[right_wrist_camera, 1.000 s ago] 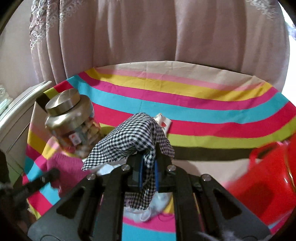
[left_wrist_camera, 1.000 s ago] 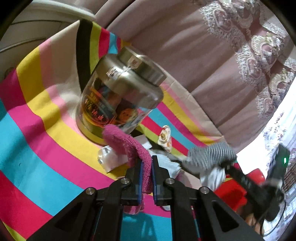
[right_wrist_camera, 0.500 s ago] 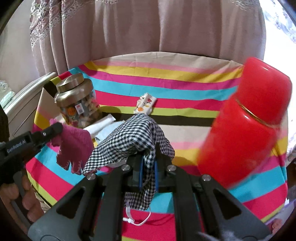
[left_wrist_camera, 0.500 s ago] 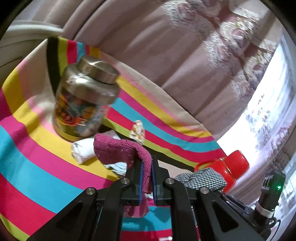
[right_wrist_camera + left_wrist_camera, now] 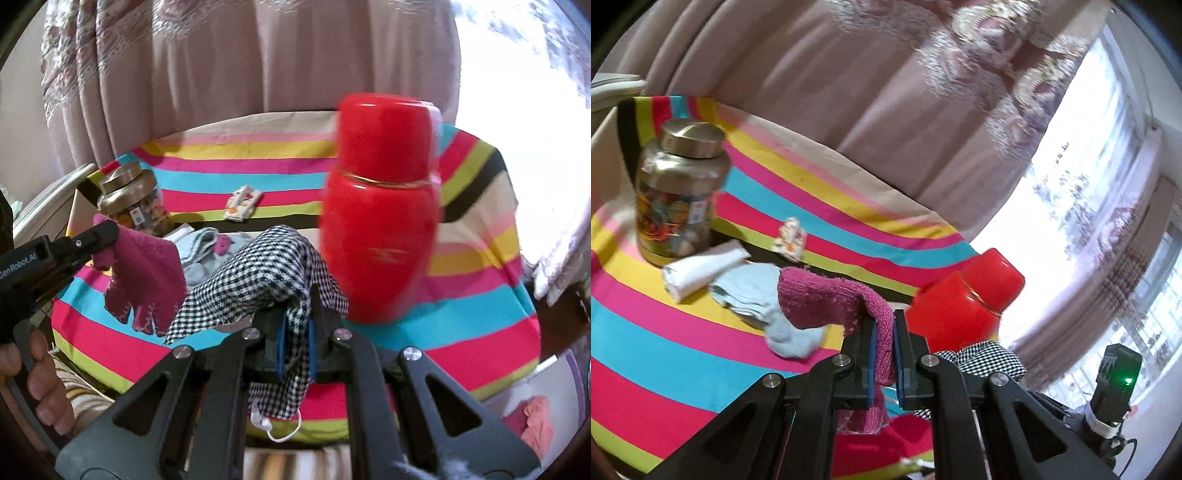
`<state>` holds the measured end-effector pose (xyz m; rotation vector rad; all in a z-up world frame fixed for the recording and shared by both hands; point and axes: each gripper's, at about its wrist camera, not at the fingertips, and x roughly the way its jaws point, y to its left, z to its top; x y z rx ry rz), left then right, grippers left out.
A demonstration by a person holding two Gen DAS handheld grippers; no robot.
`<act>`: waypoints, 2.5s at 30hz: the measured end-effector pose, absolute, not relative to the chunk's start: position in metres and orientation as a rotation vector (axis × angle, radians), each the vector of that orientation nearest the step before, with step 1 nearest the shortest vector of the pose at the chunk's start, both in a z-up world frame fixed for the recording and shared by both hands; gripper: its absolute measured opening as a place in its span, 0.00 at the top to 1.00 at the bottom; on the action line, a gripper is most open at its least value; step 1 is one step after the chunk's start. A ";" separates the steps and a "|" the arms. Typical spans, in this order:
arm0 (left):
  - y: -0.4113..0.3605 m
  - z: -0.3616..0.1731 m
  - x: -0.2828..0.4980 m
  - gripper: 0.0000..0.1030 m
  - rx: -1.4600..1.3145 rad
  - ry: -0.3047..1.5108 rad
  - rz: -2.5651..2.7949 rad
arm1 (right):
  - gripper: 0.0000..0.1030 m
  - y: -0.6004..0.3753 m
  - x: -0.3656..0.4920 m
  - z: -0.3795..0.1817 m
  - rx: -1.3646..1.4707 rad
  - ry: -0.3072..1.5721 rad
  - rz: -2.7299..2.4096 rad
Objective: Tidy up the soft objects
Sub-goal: 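Lift the pink cloth and checkered mask toward the white box, then lower both tools into the white box and open them to release the items, then move both tools back over the remaining items on the bed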
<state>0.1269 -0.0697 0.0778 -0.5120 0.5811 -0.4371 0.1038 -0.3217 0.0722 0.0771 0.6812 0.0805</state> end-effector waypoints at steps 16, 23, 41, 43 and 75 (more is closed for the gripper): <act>-0.203 0.091 0.072 0.92 -0.426 0.704 -0.780 | 0.89 -0.458 0.004 0.072 0.147 0.706 -0.158; -0.258 0.091 0.042 0.92 -0.383 0.778 -0.930 | 0.89 -0.506 -0.043 0.069 0.151 0.728 -0.265; -0.334 0.069 0.007 0.83 -0.232 0.988 -1.073 | 0.37 -0.577 -0.105 0.038 0.217 0.862 -0.469; -0.330 0.069 0.010 0.76 -0.237 0.983 -1.059 | 0.37 -0.573 -0.102 0.038 0.204 0.867 -0.465; -0.207 0.083 0.097 0.63 -0.274 0.848 -0.734 | 0.36 -0.438 -0.004 0.064 0.075 0.843 -0.111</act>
